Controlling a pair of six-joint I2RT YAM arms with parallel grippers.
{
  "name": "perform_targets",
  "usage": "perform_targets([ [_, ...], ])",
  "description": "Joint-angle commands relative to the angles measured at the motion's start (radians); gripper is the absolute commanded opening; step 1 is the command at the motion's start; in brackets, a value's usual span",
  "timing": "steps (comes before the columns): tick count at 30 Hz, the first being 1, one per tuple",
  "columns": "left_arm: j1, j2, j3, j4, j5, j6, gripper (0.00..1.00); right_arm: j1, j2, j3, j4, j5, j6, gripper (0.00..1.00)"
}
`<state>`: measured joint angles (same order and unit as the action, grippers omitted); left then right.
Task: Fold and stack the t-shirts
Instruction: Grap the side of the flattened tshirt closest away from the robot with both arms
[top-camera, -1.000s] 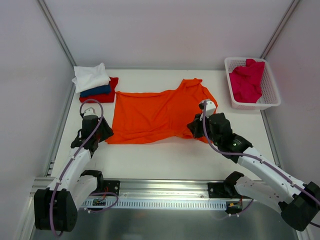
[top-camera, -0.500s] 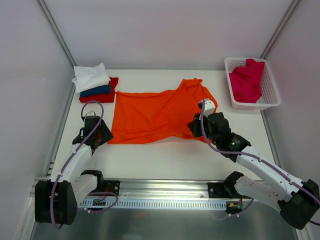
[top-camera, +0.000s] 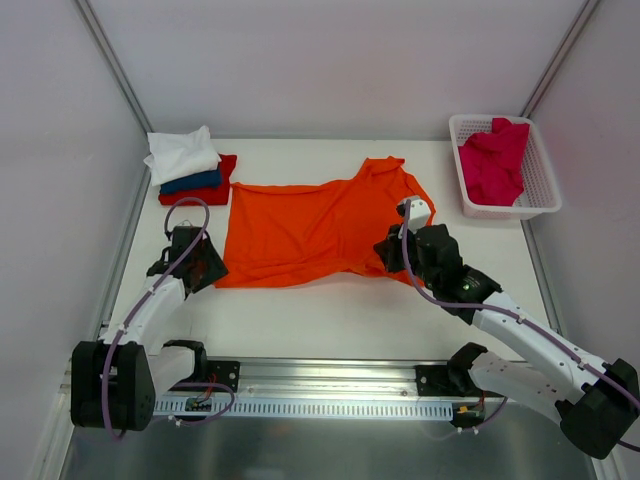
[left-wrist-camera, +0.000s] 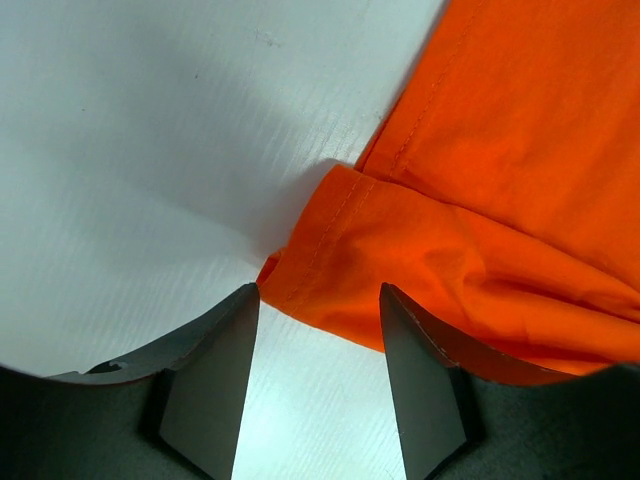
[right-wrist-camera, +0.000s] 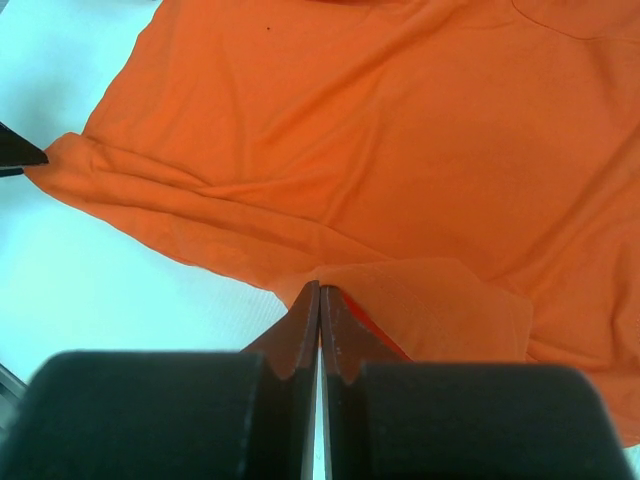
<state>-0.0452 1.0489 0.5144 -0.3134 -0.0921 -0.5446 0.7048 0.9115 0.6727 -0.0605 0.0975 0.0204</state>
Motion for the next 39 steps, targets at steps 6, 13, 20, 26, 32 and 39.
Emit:
perform_targets([
  [6,-0.039,0.066,0.059,-0.055,-0.057,-0.035,0.52,-0.011,-0.014,0.01,0.054,-0.013,-0.013,0.0],
  [13,-0.064,0.112,0.078,-0.064,-0.073,-0.049,0.44,-0.019,-0.02,0.001,0.054,-0.025,-0.011,0.0],
  [20,-0.085,0.131,0.09,-0.062,-0.092,-0.054,0.23,-0.024,-0.03,-0.009,0.054,-0.028,-0.013,0.0],
  [26,-0.091,0.116,0.088,-0.062,-0.098,-0.054,0.08,-0.022,-0.031,-0.01,0.054,-0.03,-0.011,0.0],
  [32,-0.097,0.011,0.087,-0.07,-0.109,-0.048,0.0,-0.022,-0.031,-0.016,0.054,-0.021,-0.013,0.0],
  [39,-0.097,-0.089,0.118,-0.093,-0.089,-0.035,0.0,-0.024,-0.043,-0.013,0.042,-0.001,-0.011,0.0],
])
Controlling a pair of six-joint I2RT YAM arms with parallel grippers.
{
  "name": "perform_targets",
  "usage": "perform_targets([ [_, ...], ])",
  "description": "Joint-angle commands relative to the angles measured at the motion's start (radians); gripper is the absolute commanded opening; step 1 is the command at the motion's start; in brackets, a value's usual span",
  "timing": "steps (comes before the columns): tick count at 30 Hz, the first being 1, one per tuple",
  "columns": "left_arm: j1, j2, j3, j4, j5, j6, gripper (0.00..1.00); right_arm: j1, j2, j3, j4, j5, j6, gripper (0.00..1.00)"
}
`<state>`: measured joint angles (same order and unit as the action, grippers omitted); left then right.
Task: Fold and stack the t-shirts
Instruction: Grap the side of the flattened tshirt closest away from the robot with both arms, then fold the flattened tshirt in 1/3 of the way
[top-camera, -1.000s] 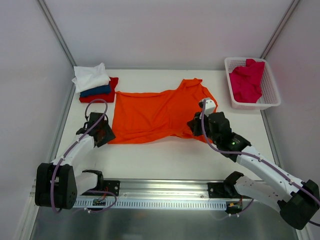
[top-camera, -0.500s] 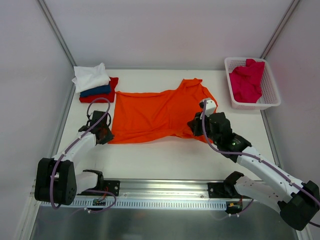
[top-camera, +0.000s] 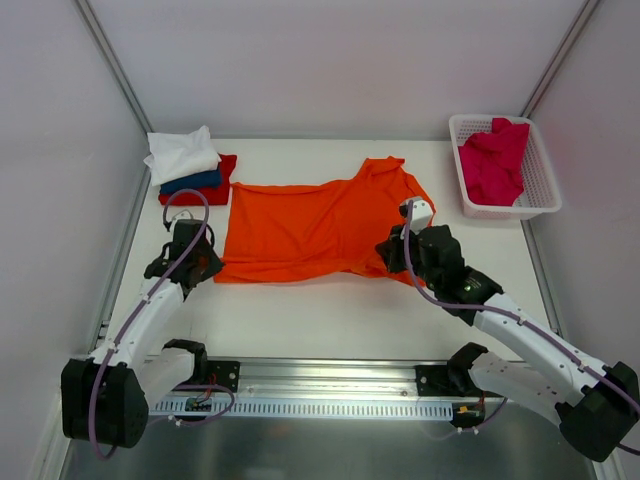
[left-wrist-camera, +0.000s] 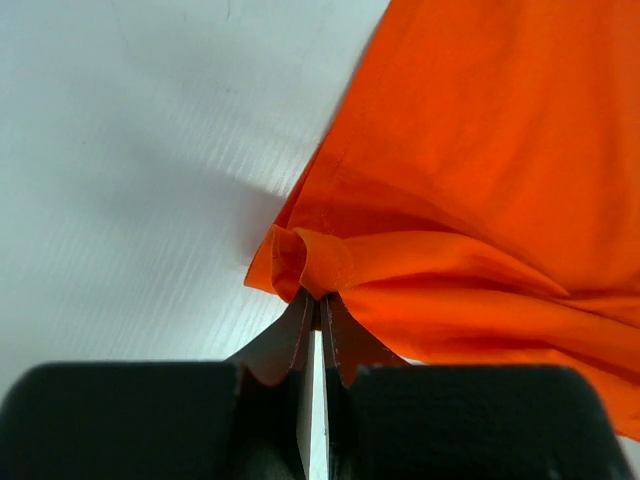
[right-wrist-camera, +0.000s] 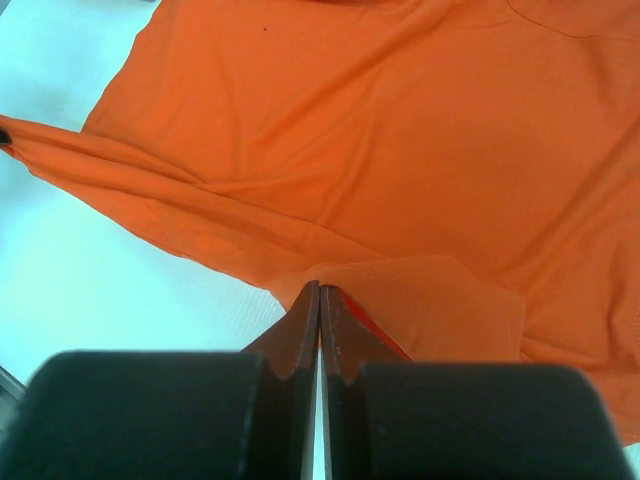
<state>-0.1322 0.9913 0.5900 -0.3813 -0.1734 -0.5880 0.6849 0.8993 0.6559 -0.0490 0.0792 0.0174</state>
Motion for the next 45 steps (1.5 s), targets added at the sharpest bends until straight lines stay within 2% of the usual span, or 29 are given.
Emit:
perform_targets([
  [1,-0.01,-0.042,0.044,-0.025,0.001,0.007,0.0,-0.004,-0.034,0.007,0.028,0.022,-0.008,0.01],
  [8,-0.01,-0.134,0.065,-0.034,0.018,0.016,0.0,-0.002,-0.069,0.025,-0.012,0.048,-0.008,0.0],
  [15,-0.01,-0.157,0.087,-0.036,0.029,0.016,0.0,-0.002,-0.079,0.037,-0.038,0.096,-0.008,0.0],
  [24,-0.015,-0.099,0.09,0.056,0.005,0.039,0.0,-0.005,-0.007,0.093,-0.043,0.22,-0.076,0.0],
  [30,-0.015,0.009,0.114,0.126,-0.006,0.066,0.0,-0.016,0.094,0.145,-0.035,0.281,-0.119,0.0],
  [45,-0.015,0.193,0.188,0.249,-0.04,0.12,0.0,-0.11,0.28,0.192,0.043,0.3,-0.16,0.0],
])
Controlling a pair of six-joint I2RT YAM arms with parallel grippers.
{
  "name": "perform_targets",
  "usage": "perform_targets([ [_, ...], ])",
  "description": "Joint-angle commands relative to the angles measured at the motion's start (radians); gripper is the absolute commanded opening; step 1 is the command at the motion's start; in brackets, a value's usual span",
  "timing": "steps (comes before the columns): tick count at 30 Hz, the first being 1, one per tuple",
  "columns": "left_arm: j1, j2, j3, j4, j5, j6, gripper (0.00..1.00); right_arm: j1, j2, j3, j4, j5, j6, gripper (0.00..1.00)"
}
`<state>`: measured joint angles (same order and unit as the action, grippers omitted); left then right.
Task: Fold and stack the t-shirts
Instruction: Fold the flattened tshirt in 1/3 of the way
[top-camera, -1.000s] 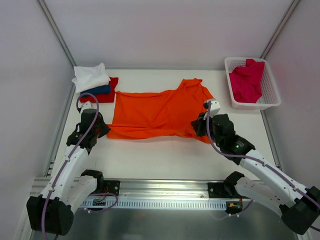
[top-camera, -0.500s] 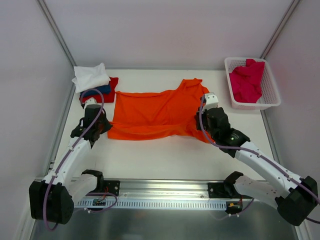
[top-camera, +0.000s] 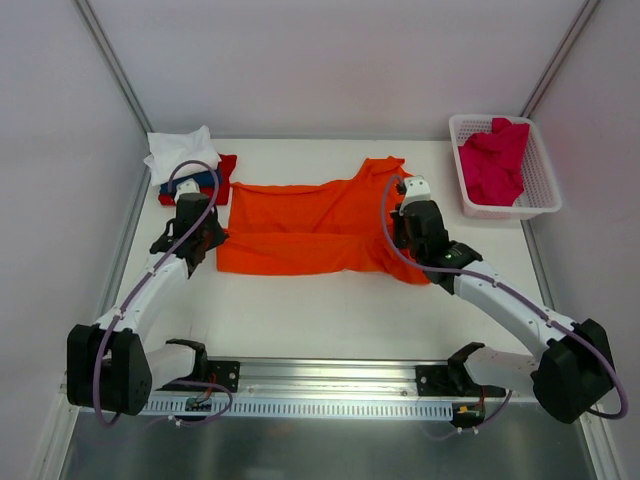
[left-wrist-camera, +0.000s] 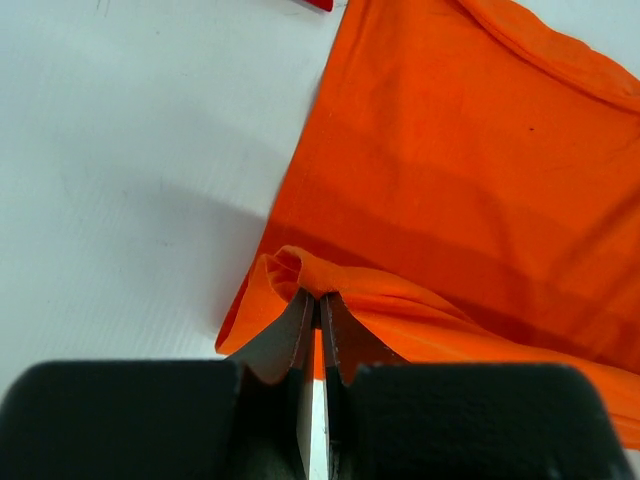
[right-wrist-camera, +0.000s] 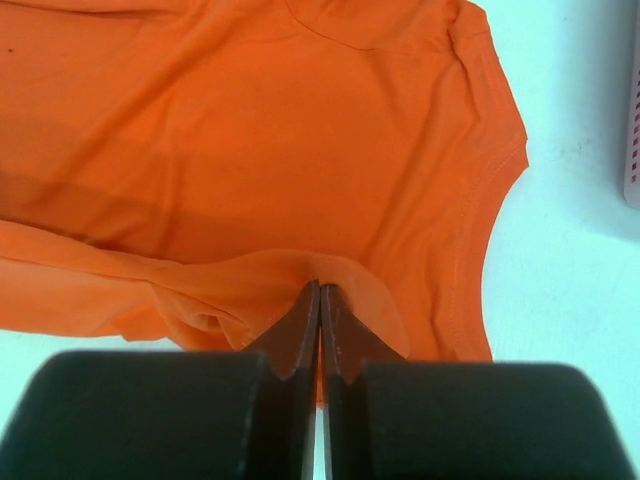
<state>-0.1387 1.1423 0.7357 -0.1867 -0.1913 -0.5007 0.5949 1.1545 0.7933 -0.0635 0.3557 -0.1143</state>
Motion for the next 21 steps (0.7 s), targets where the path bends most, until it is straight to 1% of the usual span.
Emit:
perform_targets([
  [1,-0.009,0.051,0.044,0.062,-0.022,0.034,0.0,-0.023,0.034,0.057,0.057,0.023,-0.03,0.0],
  [11,-0.009,0.174,0.076,0.135,-0.008,0.039,0.0,-0.09,0.171,0.107,0.131,-0.018,-0.05,0.0],
  [21,-0.009,0.298,0.137,0.17,0.001,0.047,0.0,-0.124,0.323,0.184,0.163,-0.054,-0.061,0.0],
])
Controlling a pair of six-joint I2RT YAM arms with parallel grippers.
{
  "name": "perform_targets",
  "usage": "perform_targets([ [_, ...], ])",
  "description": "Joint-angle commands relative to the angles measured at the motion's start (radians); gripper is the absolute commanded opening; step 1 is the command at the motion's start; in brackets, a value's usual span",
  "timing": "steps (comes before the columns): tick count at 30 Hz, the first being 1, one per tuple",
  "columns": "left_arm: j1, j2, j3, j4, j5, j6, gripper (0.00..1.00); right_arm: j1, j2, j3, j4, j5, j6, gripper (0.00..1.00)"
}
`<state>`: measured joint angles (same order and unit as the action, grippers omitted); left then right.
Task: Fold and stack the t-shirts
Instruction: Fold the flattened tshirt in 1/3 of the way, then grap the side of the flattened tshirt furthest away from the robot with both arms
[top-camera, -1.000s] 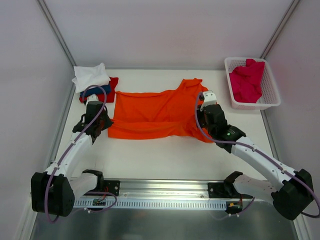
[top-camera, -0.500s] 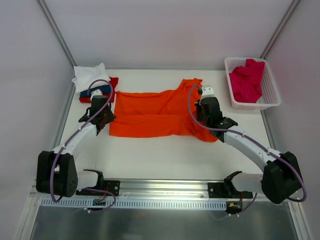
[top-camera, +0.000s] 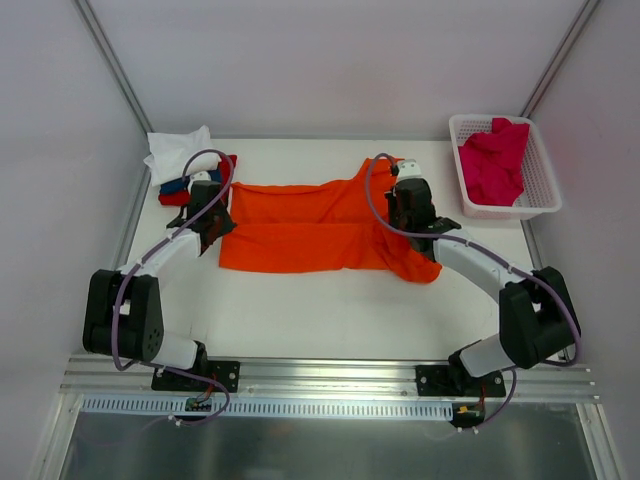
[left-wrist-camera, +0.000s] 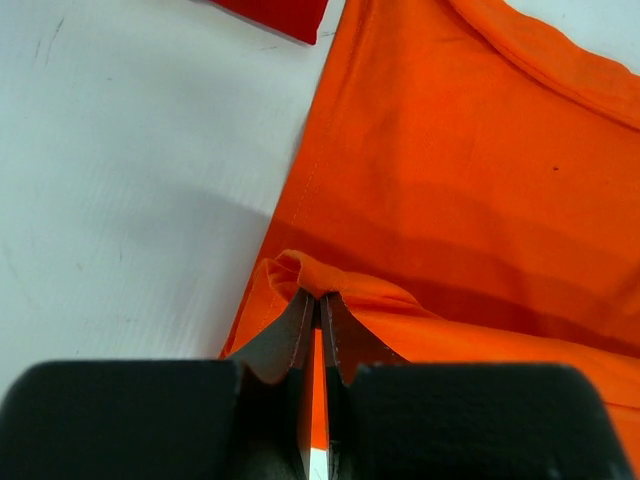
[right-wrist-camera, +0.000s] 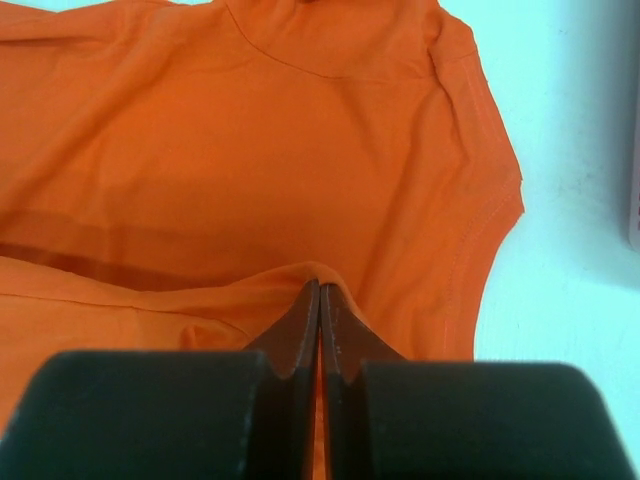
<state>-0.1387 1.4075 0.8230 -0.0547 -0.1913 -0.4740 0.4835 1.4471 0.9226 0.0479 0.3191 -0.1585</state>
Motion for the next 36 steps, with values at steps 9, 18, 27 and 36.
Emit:
perform_targets([
  [9,-0.009,0.1,0.071,0.05,0.006,0.02,0.0,-0.025,0.136,0.101,0.067,-0.048,-0.016,0.0],
  [18,-0.009,0.159,0.094,0.05,-0.007,0.02,0.02,-0.026,0.193,0.128,0.066,-0.057,-0.015,0.0],
  [27,-0.009,0.171,0.113,0.05,-0.014,0.035,0.52,-0.033,0.197,0.139,0.058,-0.046,-0.009,0.3],
  [36,-0.007,0.105,0.123,0.039,-0.031,0.051,0.66,-0.039,0.141,0.163,0.023,-0.032,-0.027,0.36],
])
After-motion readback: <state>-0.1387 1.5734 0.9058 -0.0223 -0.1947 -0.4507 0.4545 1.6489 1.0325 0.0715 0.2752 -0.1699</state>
